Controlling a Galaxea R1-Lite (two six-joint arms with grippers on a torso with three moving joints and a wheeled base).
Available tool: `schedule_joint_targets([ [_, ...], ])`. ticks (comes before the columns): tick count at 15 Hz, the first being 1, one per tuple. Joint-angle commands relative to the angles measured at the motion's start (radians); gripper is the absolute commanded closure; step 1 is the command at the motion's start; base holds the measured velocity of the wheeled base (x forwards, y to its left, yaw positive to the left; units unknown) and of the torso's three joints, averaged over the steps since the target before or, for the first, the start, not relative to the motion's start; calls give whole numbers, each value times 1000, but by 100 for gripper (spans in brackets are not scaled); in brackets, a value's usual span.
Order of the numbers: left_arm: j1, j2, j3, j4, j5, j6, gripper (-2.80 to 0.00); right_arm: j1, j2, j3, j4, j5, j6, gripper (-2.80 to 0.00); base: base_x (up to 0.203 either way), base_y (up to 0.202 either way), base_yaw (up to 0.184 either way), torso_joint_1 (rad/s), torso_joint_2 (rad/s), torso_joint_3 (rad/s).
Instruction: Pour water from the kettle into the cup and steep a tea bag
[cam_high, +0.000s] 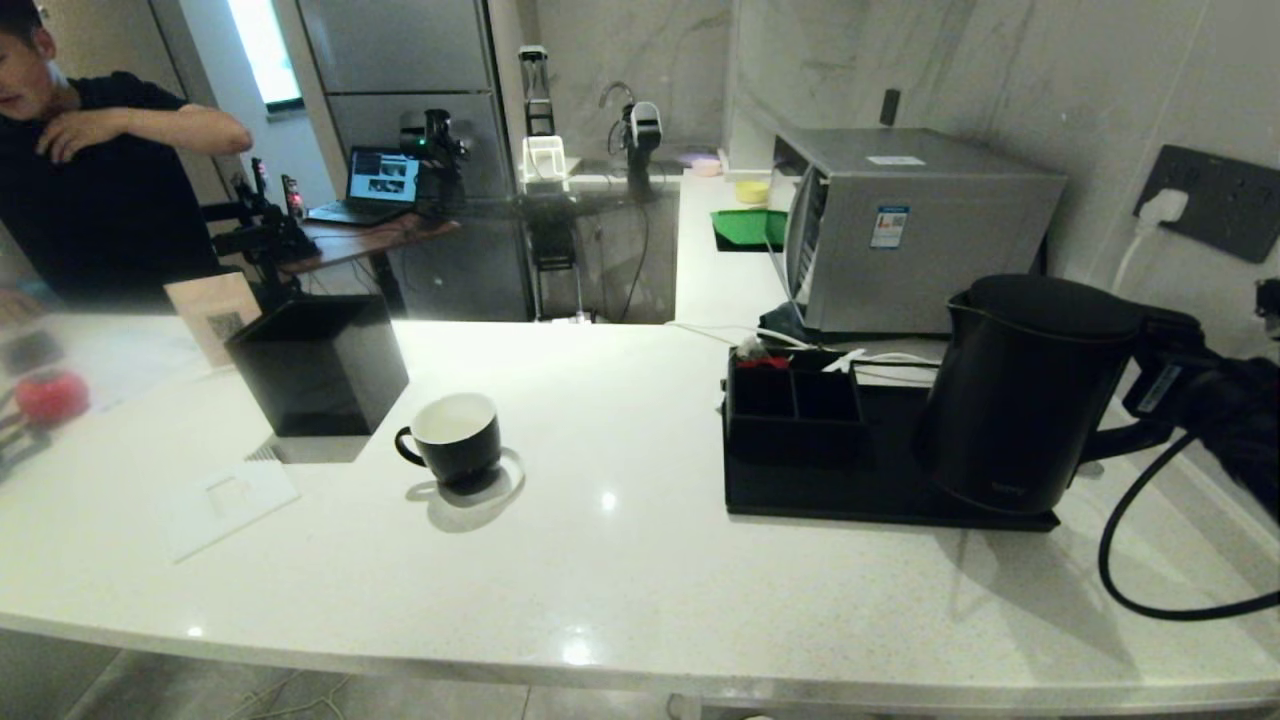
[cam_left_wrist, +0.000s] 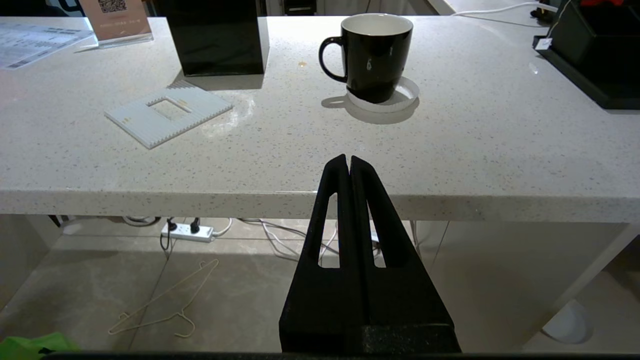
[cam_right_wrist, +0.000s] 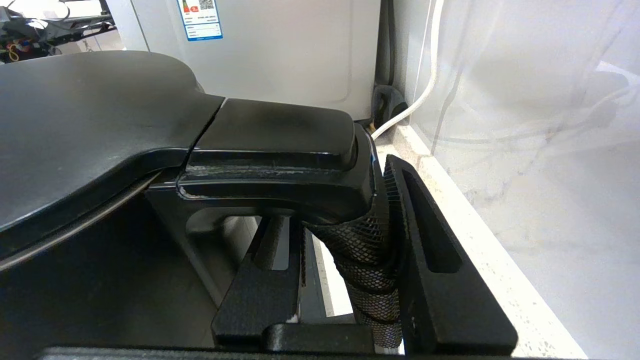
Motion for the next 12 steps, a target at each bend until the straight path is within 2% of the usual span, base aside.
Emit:
schedule_joint_targets([
  [1, 0, 0, 0, -1, 0, 0, 0, 0, 4, 0, -7, -1, 1, 0, 0, 0, 0, 0, 0, 0],
  [12, 0, 0, 0, -1, 0, 0, 0, 0, 10, 35, -10, -2, 7, 0, 0, 0, 0, 0, 0, 0],
])
